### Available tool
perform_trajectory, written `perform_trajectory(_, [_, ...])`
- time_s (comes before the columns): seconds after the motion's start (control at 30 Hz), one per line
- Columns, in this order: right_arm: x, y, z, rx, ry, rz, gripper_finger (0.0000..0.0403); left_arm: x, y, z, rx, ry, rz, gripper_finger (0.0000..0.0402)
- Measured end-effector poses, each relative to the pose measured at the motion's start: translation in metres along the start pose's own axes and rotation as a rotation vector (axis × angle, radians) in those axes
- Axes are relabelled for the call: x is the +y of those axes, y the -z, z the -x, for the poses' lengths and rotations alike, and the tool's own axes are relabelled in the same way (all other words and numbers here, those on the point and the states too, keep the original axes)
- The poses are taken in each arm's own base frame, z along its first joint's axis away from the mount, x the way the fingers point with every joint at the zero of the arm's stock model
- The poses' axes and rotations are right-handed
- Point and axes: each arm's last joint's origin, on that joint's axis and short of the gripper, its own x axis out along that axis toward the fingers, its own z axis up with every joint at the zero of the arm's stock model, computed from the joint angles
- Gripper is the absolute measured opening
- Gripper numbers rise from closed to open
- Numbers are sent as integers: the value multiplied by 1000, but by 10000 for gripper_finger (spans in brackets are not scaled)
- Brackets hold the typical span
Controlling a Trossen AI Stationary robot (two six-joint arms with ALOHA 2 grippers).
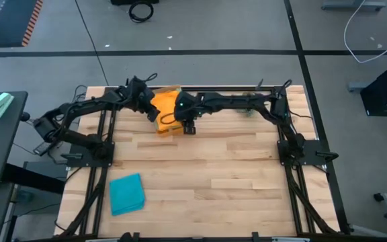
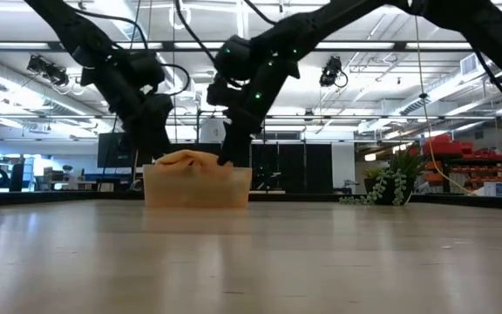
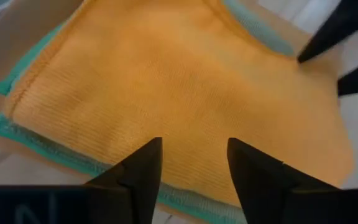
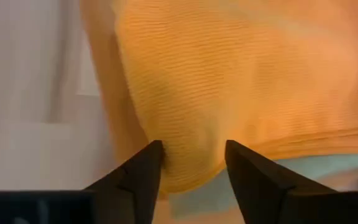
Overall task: Fold microfiber towels
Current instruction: Put the orange microfiber cloth into the orange bin
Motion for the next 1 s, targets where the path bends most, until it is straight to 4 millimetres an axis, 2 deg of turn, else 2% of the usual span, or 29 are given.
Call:
perform_trajectory(0.1, [8, -3, 0, 6, 18, 50, 201, 2, 2, -6, 21, -1, 2, 196])
perform_trajectory(0.17, [9, -3, 0, -2, 5, 21, 208, 3, 3, -10, 43, -3, 8, 194])
perform_trajectory(0.4, [-16, 3, 1, -36, -28, -119, 209, 6, 10, -18, 121, -12, -7, 172])
perform_trajectory(0.67, [-66, 28, 3, -54, -315, -667, 209, 7, 13, -18, 150, -38, -27, 160])
perform_trajectory(0.8, [-71, 26, 4, -57, -355, -912, 209, 7, 13, -18, 152, -40, -36, 162])
perform_trajectory(1.0, [-67, 23, 3, -31, -320, -1092, 209, 7, 13, -18, 152, -42, -35, 157])
